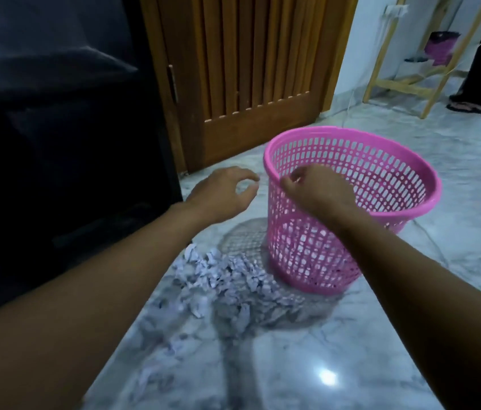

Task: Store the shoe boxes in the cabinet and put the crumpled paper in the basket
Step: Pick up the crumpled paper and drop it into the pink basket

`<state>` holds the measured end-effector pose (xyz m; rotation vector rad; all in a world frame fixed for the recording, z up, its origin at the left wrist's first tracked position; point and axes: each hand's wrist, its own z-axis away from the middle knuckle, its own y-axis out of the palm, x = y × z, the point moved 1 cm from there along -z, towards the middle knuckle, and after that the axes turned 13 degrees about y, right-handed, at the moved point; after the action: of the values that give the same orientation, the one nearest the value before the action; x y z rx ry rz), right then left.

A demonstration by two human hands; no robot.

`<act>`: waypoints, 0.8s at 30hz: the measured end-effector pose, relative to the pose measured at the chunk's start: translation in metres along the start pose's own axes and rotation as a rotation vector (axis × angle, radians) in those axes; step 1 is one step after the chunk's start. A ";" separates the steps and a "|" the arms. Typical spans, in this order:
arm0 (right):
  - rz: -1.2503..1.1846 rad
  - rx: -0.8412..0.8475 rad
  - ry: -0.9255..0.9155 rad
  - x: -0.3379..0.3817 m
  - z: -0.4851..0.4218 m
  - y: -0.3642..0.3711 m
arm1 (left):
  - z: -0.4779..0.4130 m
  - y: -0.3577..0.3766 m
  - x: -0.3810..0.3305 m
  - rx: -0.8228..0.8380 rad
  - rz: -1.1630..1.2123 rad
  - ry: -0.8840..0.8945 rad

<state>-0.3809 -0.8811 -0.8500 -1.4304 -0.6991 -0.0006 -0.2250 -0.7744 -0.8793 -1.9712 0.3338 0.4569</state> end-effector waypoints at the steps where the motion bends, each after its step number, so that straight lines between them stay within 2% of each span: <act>1: 0.014 -0.122 -0.058 0.005 0.008 0.013 | 0.012 -0.003 0.007 -0.030 0.018 -0.040; 4: 0.074 -0.412 -0.269 0.015 0.042 0.065 | 0.058 -0.002 0.032 -0.110 0.057 -0.227; 6: 0.079 -0.468 -0.405 0.017 0.065 0.105 | 0.096 0.004 0.049 -0.156 0.078 -0.387; 7: 0.069 -0.443 -0.467 0.016 0.077 0.128 | 0.117 0.008 0.058 -0.172 0.065 -0.466; 8: 0.058 -0.370 -0.515 0.014 0.088 0.151 | 0.140 0.012 0.066 -0.179 0.034 -0.547; 10: 0.044 -0.103 -0.571 0.008 0.110 0.195 | 0.190 0.022 0.078 -0.166 -0.048 -0.730; 13: 0.146 0.285 -0.542 0.000 0.137 0.242 | 0.263 0.042 0.093 -0.040 -0.206 -1.049; 17: 0.283 0.478 -0.519 -0.001 0.155 0.278 | 0.347 0.068 0.105 0.126 -0.257 -1.413; 18: 0.291 0.491 -0.512 0.000 0.157 0.285 | 0.363 0.073 0.105 0.133 -0.264 -1.453; 20: 0.286 0.492 -0.505 0.003 0.160 0.298 | 0.385 0.083 0.106 0.124 -0.345 -1.403; 24: 0.294 0.466 -0.520 0.010 0.166 0.319 | 0.403 0.099 0.113 0.071 -0.444 -1.096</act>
<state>-0.3172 -0.6716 -1.1358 -1.0685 -0.8348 0.7408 -0.2346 -0.4546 -1.1678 -1.3970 -0.7464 1.1013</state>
